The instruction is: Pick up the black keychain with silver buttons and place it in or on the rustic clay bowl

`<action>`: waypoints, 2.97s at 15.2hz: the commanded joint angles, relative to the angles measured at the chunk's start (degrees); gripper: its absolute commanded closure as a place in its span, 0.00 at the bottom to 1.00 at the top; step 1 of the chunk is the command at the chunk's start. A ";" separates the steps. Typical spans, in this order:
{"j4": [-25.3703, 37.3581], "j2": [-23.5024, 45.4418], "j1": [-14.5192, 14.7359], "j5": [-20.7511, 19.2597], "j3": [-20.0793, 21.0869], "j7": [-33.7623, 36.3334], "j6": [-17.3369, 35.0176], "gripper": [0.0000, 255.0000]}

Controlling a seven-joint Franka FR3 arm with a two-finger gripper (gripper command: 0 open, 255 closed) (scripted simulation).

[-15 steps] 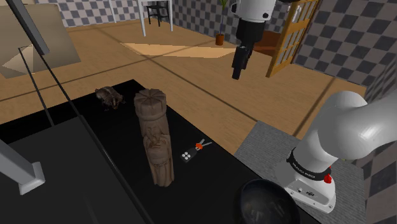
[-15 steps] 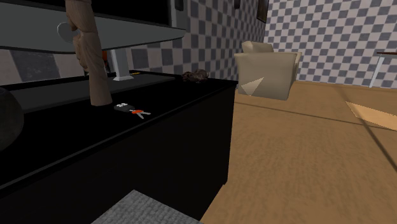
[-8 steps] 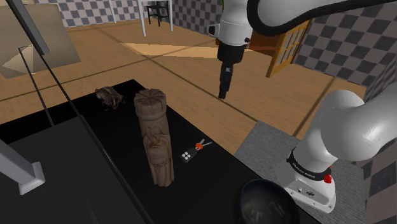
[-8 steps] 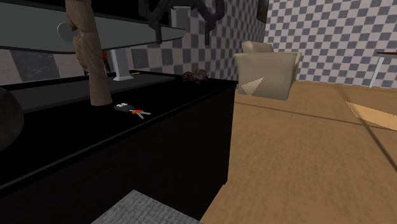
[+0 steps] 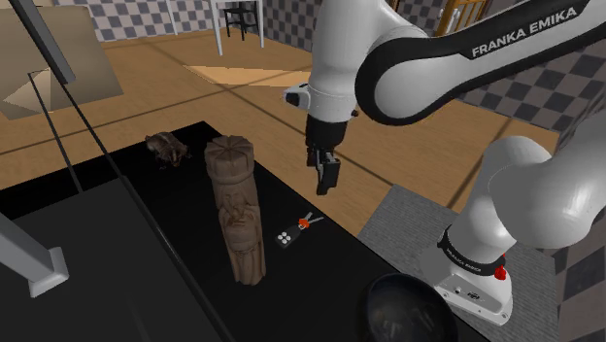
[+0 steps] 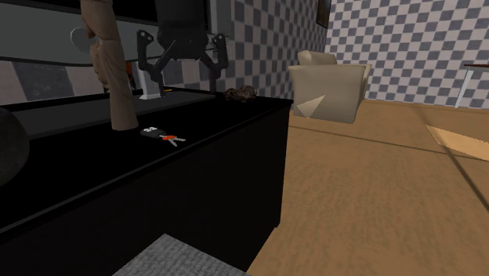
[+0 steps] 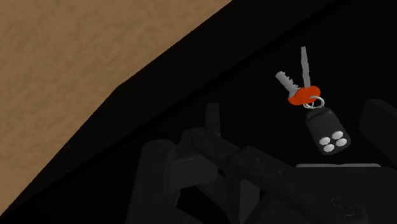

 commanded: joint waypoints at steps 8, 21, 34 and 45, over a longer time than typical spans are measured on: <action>-3.46 8.08 5.79 0.91 3.10 -7.88 12.58 0.00; -4.70 11.29 5.65 0.75 3.55 -7.66 17.03 1.00; -3.37 8.74 5.73 0.85 3.23 -7.78 13.16 1.00; 1.41 3.31 5.80 0.71 2.34 -7.87 2.98 1.00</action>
